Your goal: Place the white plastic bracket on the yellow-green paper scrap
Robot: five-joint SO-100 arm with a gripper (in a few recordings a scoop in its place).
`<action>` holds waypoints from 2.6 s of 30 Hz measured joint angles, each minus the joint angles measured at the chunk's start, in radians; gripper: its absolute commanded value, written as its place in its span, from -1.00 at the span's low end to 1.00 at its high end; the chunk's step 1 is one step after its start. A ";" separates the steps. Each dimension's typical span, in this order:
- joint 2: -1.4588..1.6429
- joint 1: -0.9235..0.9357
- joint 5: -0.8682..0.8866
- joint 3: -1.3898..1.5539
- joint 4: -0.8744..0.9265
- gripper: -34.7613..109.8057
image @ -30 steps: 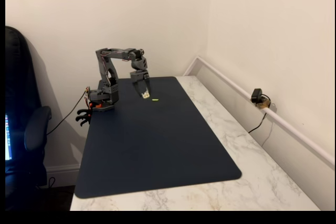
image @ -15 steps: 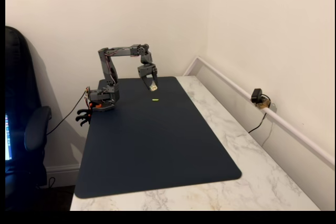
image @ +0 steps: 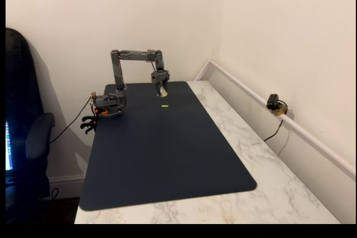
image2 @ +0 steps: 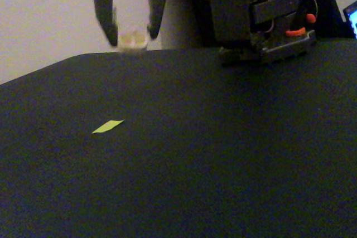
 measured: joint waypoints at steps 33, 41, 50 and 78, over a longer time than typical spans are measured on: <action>-0.357 0.167 -0.074 -0.146 -0.075 -0.52; -0.368 0.164 -0.095 -0.155 -0.094 -0.39; -0.380 0.158 -0.129 -0.167 -0.084 -0.15; -0.272 -0.201 -0.046 -0.543 0.291 -0.52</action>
